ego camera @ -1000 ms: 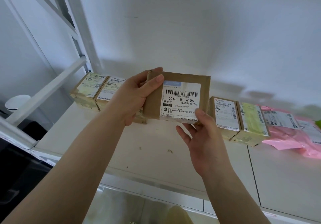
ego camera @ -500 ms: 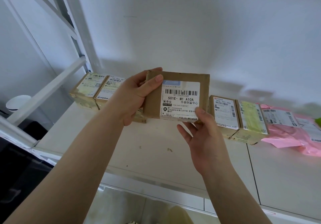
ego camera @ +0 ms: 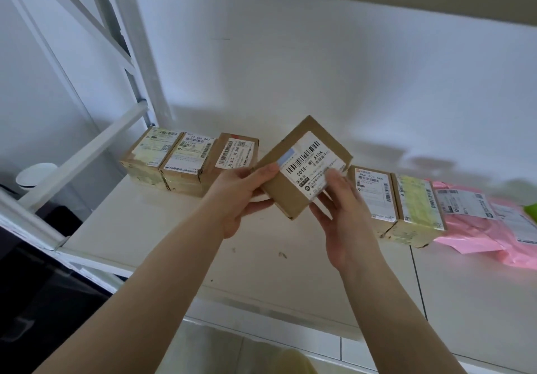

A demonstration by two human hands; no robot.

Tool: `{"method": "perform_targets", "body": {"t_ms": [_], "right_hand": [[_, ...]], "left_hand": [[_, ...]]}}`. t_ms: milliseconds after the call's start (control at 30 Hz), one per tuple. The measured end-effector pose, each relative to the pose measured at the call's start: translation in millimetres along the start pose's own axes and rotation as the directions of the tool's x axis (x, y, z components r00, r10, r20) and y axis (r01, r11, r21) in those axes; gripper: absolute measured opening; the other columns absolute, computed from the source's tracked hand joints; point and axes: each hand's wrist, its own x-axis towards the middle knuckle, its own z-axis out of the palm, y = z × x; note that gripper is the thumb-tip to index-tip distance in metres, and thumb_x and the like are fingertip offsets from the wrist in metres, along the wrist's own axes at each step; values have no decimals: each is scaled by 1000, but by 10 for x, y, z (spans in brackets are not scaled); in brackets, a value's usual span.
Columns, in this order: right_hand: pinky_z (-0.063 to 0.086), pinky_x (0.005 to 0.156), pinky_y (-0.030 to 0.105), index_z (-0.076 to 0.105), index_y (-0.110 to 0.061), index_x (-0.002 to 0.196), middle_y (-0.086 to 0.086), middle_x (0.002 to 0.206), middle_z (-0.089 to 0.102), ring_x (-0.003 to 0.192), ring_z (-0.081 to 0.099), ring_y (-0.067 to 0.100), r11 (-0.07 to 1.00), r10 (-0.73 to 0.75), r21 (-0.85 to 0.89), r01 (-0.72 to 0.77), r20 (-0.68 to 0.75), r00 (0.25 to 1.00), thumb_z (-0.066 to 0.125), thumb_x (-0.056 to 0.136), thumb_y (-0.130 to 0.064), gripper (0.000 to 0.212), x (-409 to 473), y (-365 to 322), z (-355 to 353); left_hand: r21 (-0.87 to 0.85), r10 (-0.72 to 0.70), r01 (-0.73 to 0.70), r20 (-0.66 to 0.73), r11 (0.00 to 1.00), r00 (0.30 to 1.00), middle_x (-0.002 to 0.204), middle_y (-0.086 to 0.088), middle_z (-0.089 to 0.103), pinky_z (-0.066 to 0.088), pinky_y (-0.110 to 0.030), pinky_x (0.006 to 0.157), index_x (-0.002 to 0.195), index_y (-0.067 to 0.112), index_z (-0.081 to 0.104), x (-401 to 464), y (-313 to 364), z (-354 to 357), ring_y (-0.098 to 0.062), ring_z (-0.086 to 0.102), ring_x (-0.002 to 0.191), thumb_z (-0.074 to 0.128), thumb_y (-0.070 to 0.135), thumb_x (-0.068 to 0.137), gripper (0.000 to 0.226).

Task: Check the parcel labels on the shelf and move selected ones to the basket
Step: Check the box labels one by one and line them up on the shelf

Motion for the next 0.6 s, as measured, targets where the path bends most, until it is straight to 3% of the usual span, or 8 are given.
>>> {"method": "perform_targets", "body": {"t_ms": [67, 267, 467, 600], "right_hand": [[48, 106, 44, 45, -15, 144, 3, 122, 71, 117, 65, 19, 999, 41, -18, -41, 14, 999, 79, 77, -37, 78, -4, 101, 14], [56, 83, 25, 65, -18, 123, -1, 110, 76, 97, 72, 10, 996, 66, -63, -65, 13, 998, 73, 86, -23, 38, 66, 277, 55], [55, 96, 39, 70, -19, 116, 1, 105, 75, 102, 69, 20, 967, 141, -207, -145, -36, 989, 76, 82, -39, 40, 297, 364, 118], [56, 86, 33, 65, -13, 122, 7, 110, 71, 99, 66, 22, 962, 176, -201, -187, -70, 982, 72, 88, -35, 41, 433, 416, 211]], "left_hand": [[-117, -20, 16, -35, 993, 999, 110, -7, 73, 58, -38, 83, 111, 8, 64, 22, -130, 65, -20, 67, 106, 72, 23, 83, 33], [-259, -52, 13, -146, 966, 988, 107, -8, 72, 57, -36, 86, 96, 12, 66, 35, -458, 279, -21, 67, 105, 71, 20, 86, 14], [-422, -154, 43, -233, 906, 960, 101, -12, 66, 58, -38, 83, 109, 6, 60, 176, -497, 270, -21, 65, 86, 75, 12, 81, 32], [-500, -205, 49, -262, 865, 943, 110, -14, 64, 56, -40, 90, 121, 5, 54, 278, -534, 270, -26, 63, 87, 78, 14, 79, 50]]}}
